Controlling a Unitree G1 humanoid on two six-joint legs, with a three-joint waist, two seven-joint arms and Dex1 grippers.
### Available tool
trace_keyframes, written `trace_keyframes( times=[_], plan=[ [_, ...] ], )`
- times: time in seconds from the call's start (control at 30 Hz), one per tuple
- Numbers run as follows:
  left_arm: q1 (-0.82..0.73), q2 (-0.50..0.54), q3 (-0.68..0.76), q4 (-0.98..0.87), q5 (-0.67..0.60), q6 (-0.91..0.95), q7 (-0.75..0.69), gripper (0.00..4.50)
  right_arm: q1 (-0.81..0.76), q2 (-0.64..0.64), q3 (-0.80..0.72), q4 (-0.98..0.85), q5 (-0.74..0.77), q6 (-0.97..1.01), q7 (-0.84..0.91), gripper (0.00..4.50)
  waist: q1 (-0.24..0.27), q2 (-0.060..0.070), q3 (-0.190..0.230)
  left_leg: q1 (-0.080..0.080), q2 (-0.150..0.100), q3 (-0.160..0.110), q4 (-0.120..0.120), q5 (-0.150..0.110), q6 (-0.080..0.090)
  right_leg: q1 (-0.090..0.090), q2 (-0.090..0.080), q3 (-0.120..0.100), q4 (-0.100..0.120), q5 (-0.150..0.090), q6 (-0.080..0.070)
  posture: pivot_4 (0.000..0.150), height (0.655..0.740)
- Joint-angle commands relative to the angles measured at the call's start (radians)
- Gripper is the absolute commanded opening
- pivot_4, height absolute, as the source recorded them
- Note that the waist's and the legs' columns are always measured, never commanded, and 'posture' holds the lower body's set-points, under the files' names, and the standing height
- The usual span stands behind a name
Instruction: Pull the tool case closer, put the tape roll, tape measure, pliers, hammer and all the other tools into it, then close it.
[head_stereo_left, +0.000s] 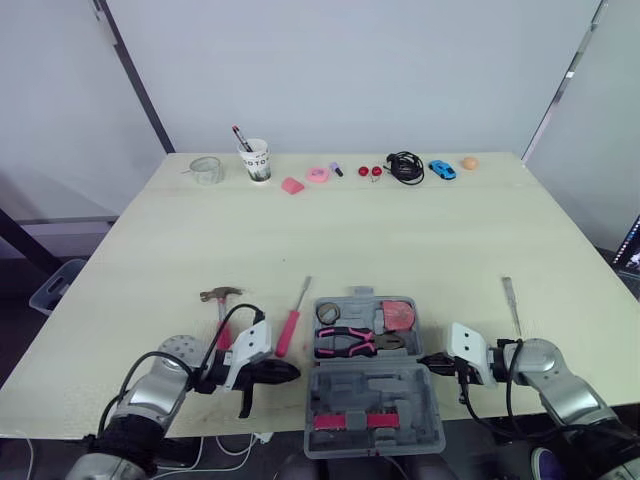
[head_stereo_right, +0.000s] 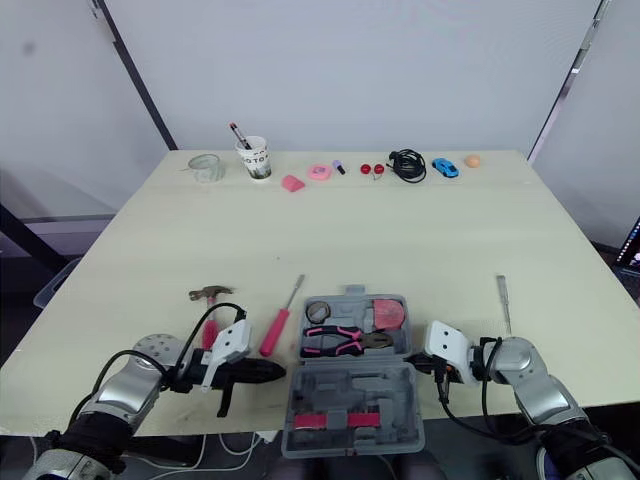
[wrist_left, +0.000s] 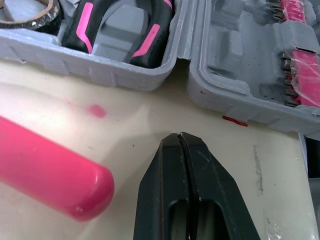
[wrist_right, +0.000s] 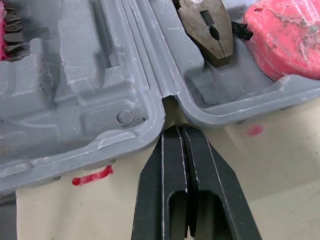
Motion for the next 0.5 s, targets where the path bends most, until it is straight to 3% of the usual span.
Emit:
trace_keyframes(
  times=[0.03, 0.5],
  plan=[
    [0.002, -0.041, -0.038, -0.046, 0.006, 0.058, 0.035, 0.02, 0.004, 0.007, 0.017, -0.028, -0.002, 0.008, 0.000, 0.00, -0.001, 0.000, 0.000, 0.000, 0.000, 0.000, 0.000, 0.000, 0.000, 0.000, 0.000, 0.000, 0.000, 0.000, 0.000, 0.150, 0.7400],
    [-0.026, -0.076, -0.056, -0.059, 0.040, 0.094, 0.076, 0.02, -0.009, 0.025, 0.020, -0.051, -0.001, 0.032, 0.002, 0.00, 0.002, 0.000, -0.001, 0.001, 0.000, -0.003, 0.000, 0.000, 0.000, 0.000, 0.000, 0.000, 0.001, 0.000, 0.000, 0.150, 0.7400]
  ],
)
